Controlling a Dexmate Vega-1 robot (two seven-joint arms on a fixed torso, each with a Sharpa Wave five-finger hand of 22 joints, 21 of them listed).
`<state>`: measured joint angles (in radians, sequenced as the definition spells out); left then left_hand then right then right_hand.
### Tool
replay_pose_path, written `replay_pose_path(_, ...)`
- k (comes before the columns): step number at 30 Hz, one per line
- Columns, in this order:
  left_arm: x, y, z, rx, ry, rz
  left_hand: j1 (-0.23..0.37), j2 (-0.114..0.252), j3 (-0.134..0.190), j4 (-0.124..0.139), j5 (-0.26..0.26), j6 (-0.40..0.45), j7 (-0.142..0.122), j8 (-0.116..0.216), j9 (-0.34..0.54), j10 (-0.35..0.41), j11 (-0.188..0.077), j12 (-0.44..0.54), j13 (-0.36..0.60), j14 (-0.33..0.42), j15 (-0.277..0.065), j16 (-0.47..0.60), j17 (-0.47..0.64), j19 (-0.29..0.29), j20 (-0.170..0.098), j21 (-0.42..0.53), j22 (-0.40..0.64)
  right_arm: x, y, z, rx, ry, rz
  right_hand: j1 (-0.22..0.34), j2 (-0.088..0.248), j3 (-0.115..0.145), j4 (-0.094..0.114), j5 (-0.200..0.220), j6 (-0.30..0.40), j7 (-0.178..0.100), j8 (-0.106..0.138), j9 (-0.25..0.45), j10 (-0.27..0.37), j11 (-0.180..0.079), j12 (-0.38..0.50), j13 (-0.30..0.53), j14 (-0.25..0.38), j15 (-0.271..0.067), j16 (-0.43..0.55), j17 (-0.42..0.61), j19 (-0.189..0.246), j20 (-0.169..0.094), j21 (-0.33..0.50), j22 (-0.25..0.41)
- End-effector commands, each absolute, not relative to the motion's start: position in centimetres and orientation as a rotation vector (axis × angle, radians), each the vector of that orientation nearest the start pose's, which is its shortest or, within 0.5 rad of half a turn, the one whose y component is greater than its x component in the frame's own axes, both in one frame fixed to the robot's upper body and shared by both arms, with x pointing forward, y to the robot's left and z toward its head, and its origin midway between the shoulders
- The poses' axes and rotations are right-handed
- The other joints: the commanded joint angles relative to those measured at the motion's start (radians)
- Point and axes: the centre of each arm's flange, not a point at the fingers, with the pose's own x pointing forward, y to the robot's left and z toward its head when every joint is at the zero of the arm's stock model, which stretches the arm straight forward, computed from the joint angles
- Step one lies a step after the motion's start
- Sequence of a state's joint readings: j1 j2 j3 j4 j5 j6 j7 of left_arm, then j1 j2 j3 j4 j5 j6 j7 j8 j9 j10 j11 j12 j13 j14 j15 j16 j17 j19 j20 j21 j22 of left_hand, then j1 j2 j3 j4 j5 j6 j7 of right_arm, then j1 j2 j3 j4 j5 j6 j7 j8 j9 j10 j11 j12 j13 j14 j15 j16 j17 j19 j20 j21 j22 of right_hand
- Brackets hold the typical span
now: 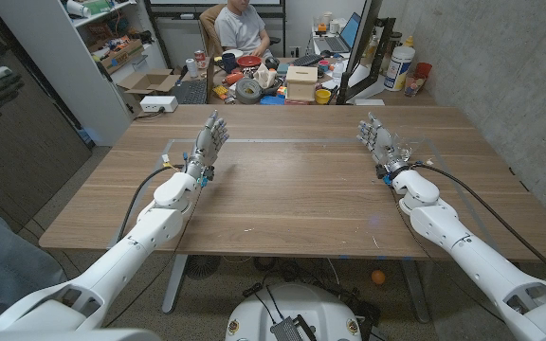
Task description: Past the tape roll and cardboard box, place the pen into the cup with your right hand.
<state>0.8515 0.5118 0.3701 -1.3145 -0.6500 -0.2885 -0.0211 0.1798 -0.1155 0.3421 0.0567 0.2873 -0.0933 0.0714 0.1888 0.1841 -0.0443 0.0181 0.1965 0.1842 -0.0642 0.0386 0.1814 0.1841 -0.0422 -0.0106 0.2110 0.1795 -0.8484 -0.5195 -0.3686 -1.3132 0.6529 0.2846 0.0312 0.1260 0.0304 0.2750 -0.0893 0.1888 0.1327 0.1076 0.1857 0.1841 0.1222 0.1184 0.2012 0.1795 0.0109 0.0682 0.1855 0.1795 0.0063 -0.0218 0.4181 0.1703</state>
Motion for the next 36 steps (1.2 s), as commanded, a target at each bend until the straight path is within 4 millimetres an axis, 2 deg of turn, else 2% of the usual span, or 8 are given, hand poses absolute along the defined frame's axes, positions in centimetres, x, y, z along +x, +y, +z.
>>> replay_pose_path(1, 64.7, 28.4, -3.9, -0.053, -0.576, -0.204, 0.011, 0.004, 0.006, 0.002, 0.003, -0.007, -0.001, 0.006, 0.003, -0.008, -0.001, 0.004, 0.004, -0.009, -0.001, 0.006, 0.003, -0.007, 0.003, 0.004, 0.002, 64.9, -29.3, -3.1, 0.036, -0.578, 0.220, 0.009, 0.000, 0.006, 0.002, 0.006, 0.009, -0.001, 0.006, 0.002, 0.007, 0.003, 0.005, 0.002, 0.002, 0.006, 0.005, 0.003, 0.001, -0.009, 0.006, 0.005)
replay_pose_path(14, 64.5, 28.2, -3.8, -0.058, -0.589, -0.200, 0.013, 0.006, 0.003, 0.002, 0.003, -0.007, -0.001, 0.006, 0.003, -0.009, -0.003, 0.004, 0.004, -0.010, -0.001, 0.005, 0.003, -0.008, 0.003, 0.002, 0.002, 64.1, -29.4, -2.7, 0.006, -0.586, 0.238, 0.012, 0.002, 0.007, 0.000, 0.006, 0.006, -0.001, 0.005, 0.002, 0.005, 0.002, 0.004, 0.002, 0.002, 0.009, 0.004, 0.003, 0.004, -0.006, 0.001, 0.005)
replay_pose_path(27, 64.5, 28.1, -3.9, -0.054, -0.577, -0.205, 0.014, 0.007, 0.001, 0.002, 0.003, -0.008, -0.002, 0.006, 0.003, -0.009, -0.004, 0.004, 0.004, -0.011, -0.003, 0.005, 0.003, -0.009, 0.004, 0.001, 0.002, 61.6, -30.0, -3.6, -0.008, -0.612, 0.216, 0.021, 0.008, 0.011, -0.004, 0.006, 0.003, -0.001, 0.005, 0.002, 0.003, 0.003, 0.004, 0.002, 0.003, 0.011, 0.004, 0.002, 0.005, -0.004, -0.004, 0.005)
replay_pose_path(36, 64.8, 28.0, -3.1, -0.040, -0.579, -0.228, 0.015, 0.008, 0.000, 0.002, 0.003, -0.007, -0.001, 0.006, 0.003, -0.008, -0.004, 0.005, 0.004, -0.011, -0.001, 0.005, 0.003, -0.009, 0.004, 0.001, 0.002, 59.8, -30.3, -4.3, 0.000, -0.631, 0.194, 0.030, 0.011, 0.014, -0.009, 0.006, 0.003, -0.002, 0.005, 0.002, 0.005, 0.003, 0.005, 0.002, 0.006, 0.011, 0.004, 0.001, 0.009, -0.003, -0.007, 0.005)
